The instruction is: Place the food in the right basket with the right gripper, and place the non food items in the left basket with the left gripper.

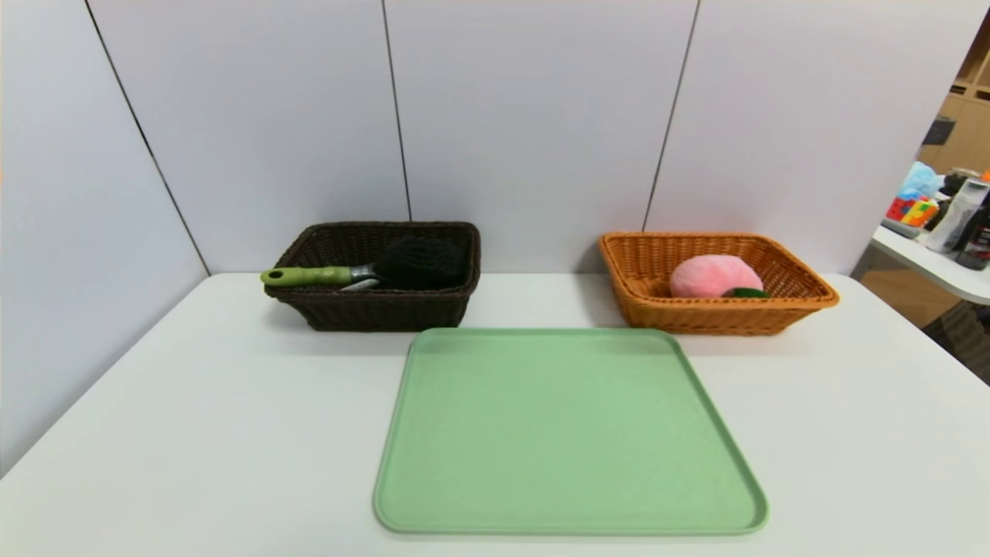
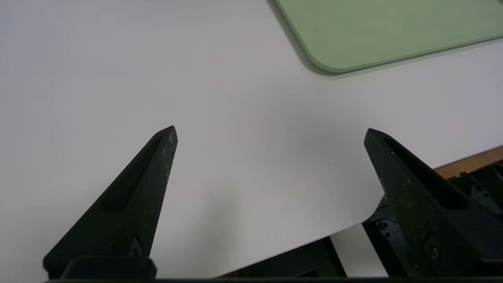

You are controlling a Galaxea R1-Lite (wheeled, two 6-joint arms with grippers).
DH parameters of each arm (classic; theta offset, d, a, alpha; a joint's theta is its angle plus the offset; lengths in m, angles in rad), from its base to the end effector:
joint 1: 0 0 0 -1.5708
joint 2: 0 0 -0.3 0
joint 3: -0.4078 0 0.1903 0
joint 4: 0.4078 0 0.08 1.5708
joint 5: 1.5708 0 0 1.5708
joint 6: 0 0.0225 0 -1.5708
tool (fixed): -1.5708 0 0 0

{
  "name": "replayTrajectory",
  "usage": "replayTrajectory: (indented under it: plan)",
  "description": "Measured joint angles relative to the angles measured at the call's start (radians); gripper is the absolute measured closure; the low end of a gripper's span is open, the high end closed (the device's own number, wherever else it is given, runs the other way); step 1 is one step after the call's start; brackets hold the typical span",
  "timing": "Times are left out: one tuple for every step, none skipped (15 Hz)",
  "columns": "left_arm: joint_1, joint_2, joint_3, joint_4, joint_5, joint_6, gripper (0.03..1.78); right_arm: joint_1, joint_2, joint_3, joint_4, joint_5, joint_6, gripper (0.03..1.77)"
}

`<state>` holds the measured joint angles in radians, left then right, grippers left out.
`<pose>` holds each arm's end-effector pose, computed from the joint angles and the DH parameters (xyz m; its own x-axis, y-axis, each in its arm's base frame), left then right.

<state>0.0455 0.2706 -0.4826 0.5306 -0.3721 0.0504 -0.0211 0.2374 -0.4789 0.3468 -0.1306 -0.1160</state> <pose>-0.0379 -0.0099 0.1591 0.9003 -0.3230 -0.2918 0.3179 0.9458 -0.0659 -0.0383 -0.0021 0.1749 0.9830 -0.1510 -0.1042 0.1372 0.9821 -0.1287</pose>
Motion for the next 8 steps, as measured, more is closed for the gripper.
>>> replayTrajectory:
  plan:
    - [0.000, -0.018, 0.019, -0.009, 0.017, 0.003, 0.12, 0.001, -0.013, 0.001, 0.004, -0.001, 0.000, 0.10]
    - [-0.001, -0.030, 0.042, -0.026, 0.030, 0.009, 0.12, 0.005, -0.027, 0.004, 0.004, -0.001, 0.000, 0.10]
    - [-0.001, -0.039, 0.070, -0.052, 0.051, 0.011, 0.12, 0.008, -0.042, 0.013, 0.000, 0.000, 0.001, 0.10]
    - [-0.001, -0.046, 0.102, -0.100, 0.083, 0.011, 0.12, 0.010, -0.057, 0.020, -0.001, 0.000, 0.001, 0.10]
    - [-0.003, -0.052, 0.130, -0.149, 0.115, 0.012, 0.12, 0.012, -0.071, 0.026, -0.002, 0.002, 0.000, 0.10]
    - [-0.004, -0.057, 0.147, -0.187, 0.130, 0.013, 0.12, 0.013, -0.081, 0.027, -0.004, 0.003, 0.000, 0.10]
    - [-0.004, -0.061, 0.157, -0.197, 0.133, 0.014, 0.12, 0.013, -0.089, 0.029, -0.006, 0.008, 0.000, 0.10]
    - [-0.004, -0.064, 0.165, -0.201, 0.136, 0.013, 0.12, 0.013, -0.094, 0.030, -0.005, 0.010, -0.001, 0.10]
